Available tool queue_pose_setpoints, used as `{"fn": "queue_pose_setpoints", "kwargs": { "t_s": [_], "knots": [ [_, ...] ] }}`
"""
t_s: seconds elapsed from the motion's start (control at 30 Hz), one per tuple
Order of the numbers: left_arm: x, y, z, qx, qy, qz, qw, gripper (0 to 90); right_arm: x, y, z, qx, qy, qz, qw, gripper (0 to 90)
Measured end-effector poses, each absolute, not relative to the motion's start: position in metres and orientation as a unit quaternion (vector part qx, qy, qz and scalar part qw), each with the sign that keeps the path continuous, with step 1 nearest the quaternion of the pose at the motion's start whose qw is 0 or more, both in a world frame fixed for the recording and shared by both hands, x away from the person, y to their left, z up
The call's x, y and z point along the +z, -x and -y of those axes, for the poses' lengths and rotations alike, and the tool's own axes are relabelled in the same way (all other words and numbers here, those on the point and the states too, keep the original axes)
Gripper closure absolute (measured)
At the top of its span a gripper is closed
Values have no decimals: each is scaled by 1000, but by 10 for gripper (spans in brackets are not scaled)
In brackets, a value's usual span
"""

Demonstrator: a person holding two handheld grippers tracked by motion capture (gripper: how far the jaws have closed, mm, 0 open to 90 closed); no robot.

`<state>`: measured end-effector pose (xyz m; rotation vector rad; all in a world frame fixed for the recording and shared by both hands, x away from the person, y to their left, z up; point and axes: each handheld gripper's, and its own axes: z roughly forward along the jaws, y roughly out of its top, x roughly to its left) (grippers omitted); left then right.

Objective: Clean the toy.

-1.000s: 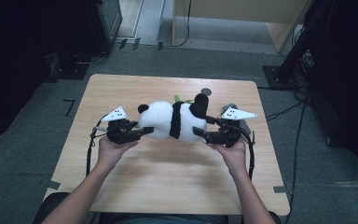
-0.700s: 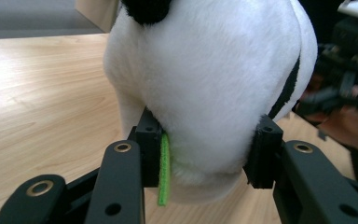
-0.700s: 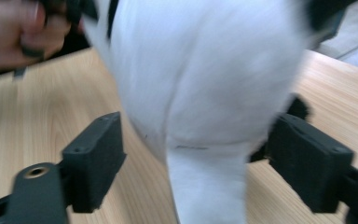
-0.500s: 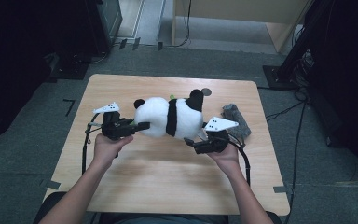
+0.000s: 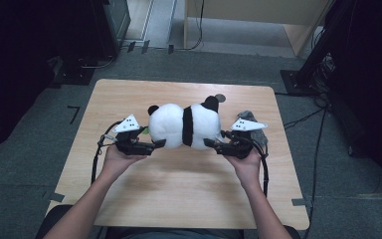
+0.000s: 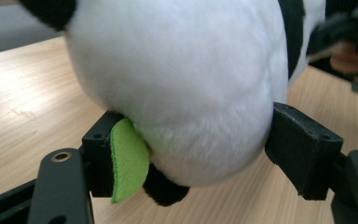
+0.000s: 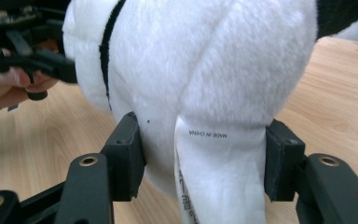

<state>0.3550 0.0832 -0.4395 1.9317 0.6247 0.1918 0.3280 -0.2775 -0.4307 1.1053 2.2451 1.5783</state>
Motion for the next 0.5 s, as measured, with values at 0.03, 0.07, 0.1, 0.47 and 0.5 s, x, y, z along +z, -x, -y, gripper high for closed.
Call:
{"fn": "queue_pose_setpoints", "kwargs": {
  "t_s": [0.03, 0.07, 0.1, 0.47, 0.5],
  "knots": [
    [-441, -355, -83, 80, -810, -257, 522, 268, -430, -328, 278, 533, -372, -755, 90, 420],
    [-442, -355, -83, 76, -811, -258, 520, 269, -430, -328, 279, 532, -371, -756, 90, 417],
    [-443, -355, -83, 73, -812, -260, 517, 269, -429, -327, 279, 531, -371, -756, 90, 412],
    [-450, -357, -88, 36, -807, -301, 507, 271, -425, -324, 271, 515, -392, -758, 77, 317],
    [-450, -357, -88, 31, -805, -305, 508, 271, -425, -324, 271, 514, -395, -758, 74, 314]
  ]
}}
